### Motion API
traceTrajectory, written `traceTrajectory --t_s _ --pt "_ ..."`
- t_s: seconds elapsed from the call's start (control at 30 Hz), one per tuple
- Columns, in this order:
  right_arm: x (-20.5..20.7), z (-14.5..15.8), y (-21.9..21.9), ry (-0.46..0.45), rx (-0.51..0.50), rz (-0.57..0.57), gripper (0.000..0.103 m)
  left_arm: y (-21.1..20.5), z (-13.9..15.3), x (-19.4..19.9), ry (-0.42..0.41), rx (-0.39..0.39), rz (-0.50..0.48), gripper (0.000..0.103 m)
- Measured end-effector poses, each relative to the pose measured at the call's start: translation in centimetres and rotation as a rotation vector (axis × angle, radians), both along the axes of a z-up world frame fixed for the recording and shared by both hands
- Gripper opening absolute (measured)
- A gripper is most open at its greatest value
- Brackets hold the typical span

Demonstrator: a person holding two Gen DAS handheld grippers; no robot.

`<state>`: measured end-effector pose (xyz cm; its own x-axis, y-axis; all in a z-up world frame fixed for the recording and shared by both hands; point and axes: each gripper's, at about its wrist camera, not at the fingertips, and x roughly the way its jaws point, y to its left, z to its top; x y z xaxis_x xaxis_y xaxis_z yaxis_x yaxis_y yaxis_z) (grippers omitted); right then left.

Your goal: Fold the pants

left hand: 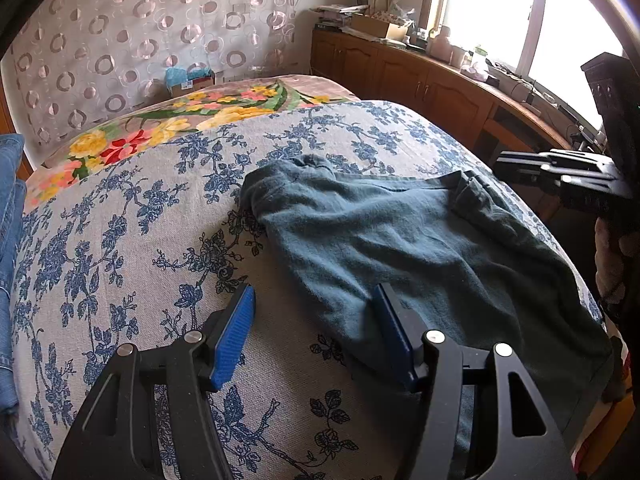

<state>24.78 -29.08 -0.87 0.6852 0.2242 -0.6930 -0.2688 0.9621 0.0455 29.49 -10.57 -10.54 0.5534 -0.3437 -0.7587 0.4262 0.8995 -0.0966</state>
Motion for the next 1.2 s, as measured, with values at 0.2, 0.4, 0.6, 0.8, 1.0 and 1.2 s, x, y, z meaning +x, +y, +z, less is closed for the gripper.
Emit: traceTrajectory --t_s 0.2,0.4,0.6,0.8,1.0,1.2 --pt "0.0 -0.7 1.7 0.025 -0.012 0.108 0.025 0.0 0.0 0.0 0.0 0.001 0.0 0.062" --pt "0.8 -1.9 2.0 0.077 -0.095 0.12 0.025 0.0 0.0 0.0 -0.001 0.001 0.0 0.062" --pt "0.7 -2.0 0.8 0.035 -0.15 0.052 0.006 -0.1 0.0 0.0 0.0 0.0 0.0 0.062" --pt "0.9 -1.5 -2.2 0.013 -0.119 -0.089 0.006 0.0 0.0 0.0 -0.001 0.003 0.0 0.062" --pt "1.2 -2.3 -2.4 0.044 -0.049 -0.068 0.021 0.0 0.0 0.0 -0.001 0.002 0.0 0.062" --pt "0.6 -1.4 -3.7 0.043 -0.022 -0.077 0.025 0.2 0.0 0.0 -0.006 -0.004 0.01 0.062"
